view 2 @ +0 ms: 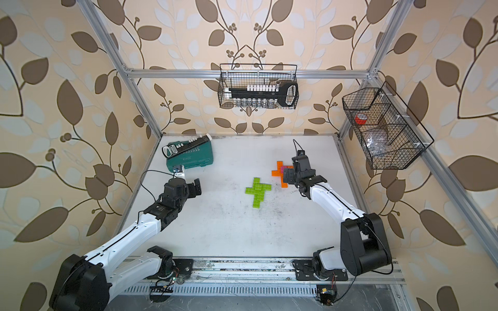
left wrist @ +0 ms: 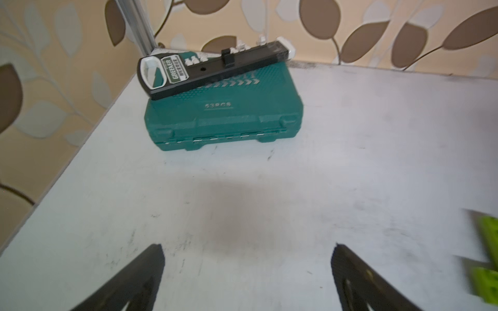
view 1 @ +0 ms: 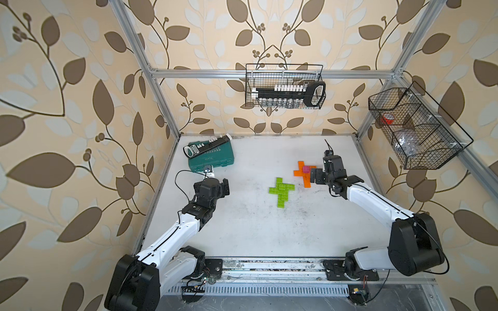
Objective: Assemble a small pinwheel with lego
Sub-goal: Reset both arms
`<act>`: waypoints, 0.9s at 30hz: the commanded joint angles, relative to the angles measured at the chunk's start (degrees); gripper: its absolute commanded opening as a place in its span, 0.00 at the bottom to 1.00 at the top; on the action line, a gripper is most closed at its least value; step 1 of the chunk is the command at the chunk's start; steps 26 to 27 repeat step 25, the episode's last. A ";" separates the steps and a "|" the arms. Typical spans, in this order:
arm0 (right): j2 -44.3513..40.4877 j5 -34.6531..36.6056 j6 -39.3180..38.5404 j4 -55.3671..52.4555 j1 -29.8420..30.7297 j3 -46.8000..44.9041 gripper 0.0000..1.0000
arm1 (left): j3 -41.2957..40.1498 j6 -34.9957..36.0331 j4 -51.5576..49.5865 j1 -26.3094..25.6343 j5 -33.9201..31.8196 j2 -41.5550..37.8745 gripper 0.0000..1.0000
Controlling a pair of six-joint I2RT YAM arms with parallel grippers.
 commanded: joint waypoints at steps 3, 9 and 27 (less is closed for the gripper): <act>0.29 1.75 -11.17 27.06 -3.62 -11.40 0.98 | -8.20 9.60 28.15 2.36 0.06 9.38 0.99; 6.30 -4.47 -11.15 42.20 -7.63 -17.70 0.98 | -11.25 12.56 48.90 9.84 15.55 24.88 0.99; 7.08 -9.52 -9.35 56.76 -11.18 -25.65 0.98 | -5.00 7.88 37.23 14.46 16.64 25.93 0.99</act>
